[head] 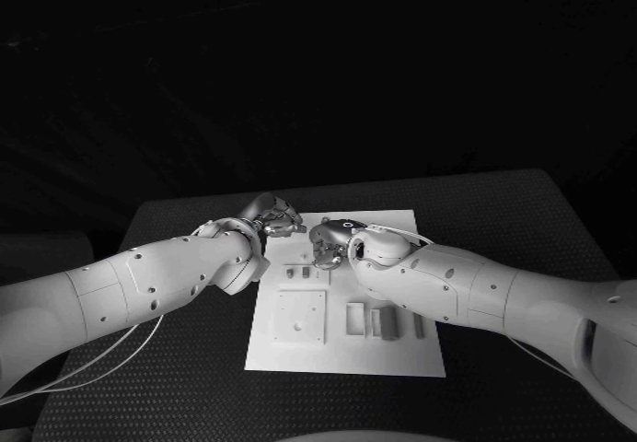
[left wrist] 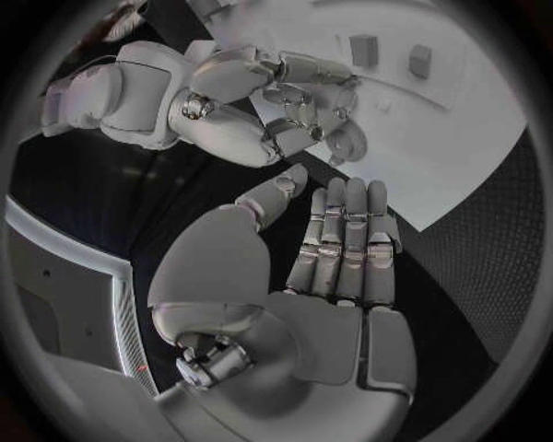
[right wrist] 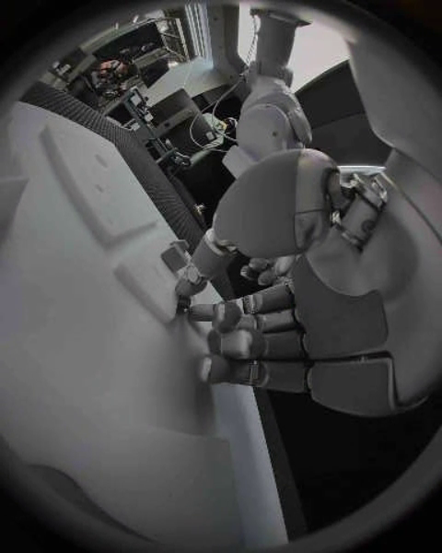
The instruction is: Assemble the parts on the task board
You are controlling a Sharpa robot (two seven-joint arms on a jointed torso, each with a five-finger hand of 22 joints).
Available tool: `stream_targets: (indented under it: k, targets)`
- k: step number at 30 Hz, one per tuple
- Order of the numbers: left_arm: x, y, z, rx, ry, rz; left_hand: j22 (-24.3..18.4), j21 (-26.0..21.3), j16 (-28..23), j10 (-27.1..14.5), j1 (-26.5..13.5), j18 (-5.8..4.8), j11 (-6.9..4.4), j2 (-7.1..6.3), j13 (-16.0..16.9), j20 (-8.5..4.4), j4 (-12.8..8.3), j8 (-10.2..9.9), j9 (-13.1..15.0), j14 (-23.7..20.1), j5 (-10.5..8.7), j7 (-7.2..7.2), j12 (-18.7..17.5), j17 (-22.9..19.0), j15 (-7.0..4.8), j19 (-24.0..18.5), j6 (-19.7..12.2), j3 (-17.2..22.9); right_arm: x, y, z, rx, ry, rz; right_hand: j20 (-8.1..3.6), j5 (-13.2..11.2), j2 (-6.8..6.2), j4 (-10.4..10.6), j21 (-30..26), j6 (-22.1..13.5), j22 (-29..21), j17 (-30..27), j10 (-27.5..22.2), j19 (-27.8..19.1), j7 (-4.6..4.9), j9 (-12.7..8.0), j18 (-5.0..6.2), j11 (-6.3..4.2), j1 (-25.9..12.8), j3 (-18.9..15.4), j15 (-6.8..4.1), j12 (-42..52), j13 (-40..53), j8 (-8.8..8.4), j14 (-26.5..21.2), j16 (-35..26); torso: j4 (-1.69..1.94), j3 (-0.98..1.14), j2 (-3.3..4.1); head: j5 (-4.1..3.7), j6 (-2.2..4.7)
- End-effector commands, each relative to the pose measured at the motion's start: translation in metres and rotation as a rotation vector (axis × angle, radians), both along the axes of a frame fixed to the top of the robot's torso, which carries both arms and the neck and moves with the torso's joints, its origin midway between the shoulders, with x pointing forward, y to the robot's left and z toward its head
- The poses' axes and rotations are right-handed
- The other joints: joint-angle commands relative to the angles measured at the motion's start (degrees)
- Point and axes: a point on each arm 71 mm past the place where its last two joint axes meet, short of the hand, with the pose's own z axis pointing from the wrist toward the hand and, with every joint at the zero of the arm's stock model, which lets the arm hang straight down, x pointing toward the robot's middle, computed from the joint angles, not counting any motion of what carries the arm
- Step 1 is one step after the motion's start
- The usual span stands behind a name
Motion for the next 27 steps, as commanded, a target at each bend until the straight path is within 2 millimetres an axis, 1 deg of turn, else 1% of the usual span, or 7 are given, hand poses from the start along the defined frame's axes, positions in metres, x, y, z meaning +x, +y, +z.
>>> stream_targets:
  k: [1, 6, 9, 14, 18, 21, 27]
  targets:
    - [0.0002, -0.0014, 0.0014, -0.006, -0.005, -0.008, -0.06, -0.17, -0.2, 0.32, -0.28, -0.1, 0.03, 0.45, -0.08, -0.08, 0.32, -0.09, -0.09, 0.16, -0.11, 0.22, -0.36, 0.08, 0.2, 0.18, -0.36, 0.11, 0.0002, -0.0048, -0.0046, -0.026, -0.002, -0.008, 0.02, -0.08, 0.64, -0.04, 0.0, 1.15, 0.84, -0.06, -0.04, -0.29, 0.85, -0.03, 0.38, -0.22, -0.06, -0.13, -0.42, 0.08, -0.01, 0.13, 0.02, 0.19, 0.0, 0.04, -0.02, 0.03, 0.03]
    - [0.0003, -0.0013, 0.0012, -0.005, -0.003, -0.009, -0.09, -0.19, -0.25, 0.26, -0.29, -0.11, 0.05, 0.47, -0.11, -0.06, 0.33, -0.11, -0.13, 0.1, -0.11, 0.25, -0.41, 0.08, 0.22, 0.12, -0.44, 0.11, 0.0002, -0.0052, -0.0038, -0.016, -0.01, -0.009, 0.06, -0.09, 1.97, -0.06, 0.02, 1.2, 0.85, -0.08, 0.0, -0.32, 0.81, 0.02, 0.38, -0.26, -0.21, -0.11, -0.47, 0.05, -0.04, 0.16, 0.03, 0.19, -0.02, 0.04, -0.02, 0.02, 0.06]
    - [0.0004, -0.0012, 0.0011, -0.005, -0.002, -0.009, -0.11, -0.2, -0.28, 0.21, -0.31, -0.13, 0.08, 0.48, -0.12, -0.05, 0.34, -0.12, -0.15, 0.05, -0.11, 0.27, -0.44, 0.09, 0.24, 0.09, -0.48, 0.1, 0.0003, -0.0055, -0.0036, -0.012, -0.011, -0.01, 0.07, -0.09, 2.2, -0.09, 0.02, 1.2, 0.85, -0.08, 0.0, -0.33, 0.8, 0.03, 0.38, -0.27, -0.25, -0.12, -0.48, 0.05, -0.05, 0.16, 0.04, 0.19, -0.02, 0.04, -0.02, 0.02, 0.06]
    - [0.0007, -0.0018, 0.001, -0.005, -0.002, -0.009, -0.13, -0.2, -0.31, 0.17, -0.32, -0.13, 0.1, 0.49, -0.14, -0.04, 0.35, -0.13, -0.17, 0.02, -0.12, 0.29, -0.48, 0.09, 0.26, 0.05, -0.54, 0.09, 0.0004, -0.0067, -0.0039, -0.014, -0.008, -0.011, 0.08, -0.1, 2.19, -0.11, 0.03, 1.19, 0.85, -0.08, 0.01, -0.33, 0.8, 0.03, 0.38, -0.27, -0.31, -0.17, -0.49, 0.06, -0.05, 0.16, 0.05, 0.2, 0.0, 0.02, -0.03, -0.06, 0.12]
    - [0.0007, -0.0015, 0.001, -0.004, -0.002, -0.008, -0.14, -0.2, -0.32, 0.15, -0.32, -0.13, 0.11, 0.5, -0.15, -0.03, 0.35, -0.13, -0.19, 0.0, -0.11, 0.3, -0.5, 0.1, 0.26, 0.03, -0.56, 0.1, 0.0005, -0.007, -0.0044, -0.018, -0.004, -0.012, 0.08, -0.12, 1.99, -0.21, 0.04, 1.17, 0.86, -0.08, 0.03, -0.34, 0.8, 0.04, 0.38, -0.27, -0.39, -0.28, -0.49, 0.05, -0.06, 0.14, 0.05, 0.2, -0.01, 0.04, -0.01, -0.14, 0.15]
    - [0.0008, -0.0012, 0.0009, -0.004, -0.002, -0.008, -0.15, -0.2, -0.34, 0.13, -0.33, -0.14, 0.12, 0.5, -0.16, -0.02, 0.35, -0.13, -0.2, -0.02, -0.11, 0.31, -0.51, 0.1, 0.27, 0.01, -0.59, 0.09, 0.001, -0.008, -0.0043, -0.02, -0.007, -0.017, 0.08, -0.11, 1.5, -0.28, 0.05, 1.04, 0.86, -0.09, 0.04, -0.36, 0.83, 0.02, 0.38, -0.26, -0.47, -0.4, -0.5, 0.05, -0.07, 0.07, 0.04, 0.19, -0.02, 0.07, -0.01, -0.16, 0.13]
    - [0.0008, -0.0012, 0.0009, -0.006, 0.0, -0.009, -0.17, -0.21, -0.37, 0.08, -0.36, -0.15, 0.15, 0.49, -0.19, 0.0, 0.36, -0.14, -0.23, -0.06, -0.12, 0.34, -0.56, 0.11, 0.29, -0.04, -0.66, 0.08, 0.0021, -0.0107, -0.005, -0.056, -0.022, -0.013, 0.03, -0.08, -0.03, -0.38, -0.04, 0.12, 0.82, -0.12, -0.2, -0.51, 1.16, -0.22, 0.38, 0.02, 0.05, -0.31, -0.35, -0.08, -0.1, -0.52, -0.12, 0.08, -0.01, 0.03, -0.02, -0.19, 0.25]
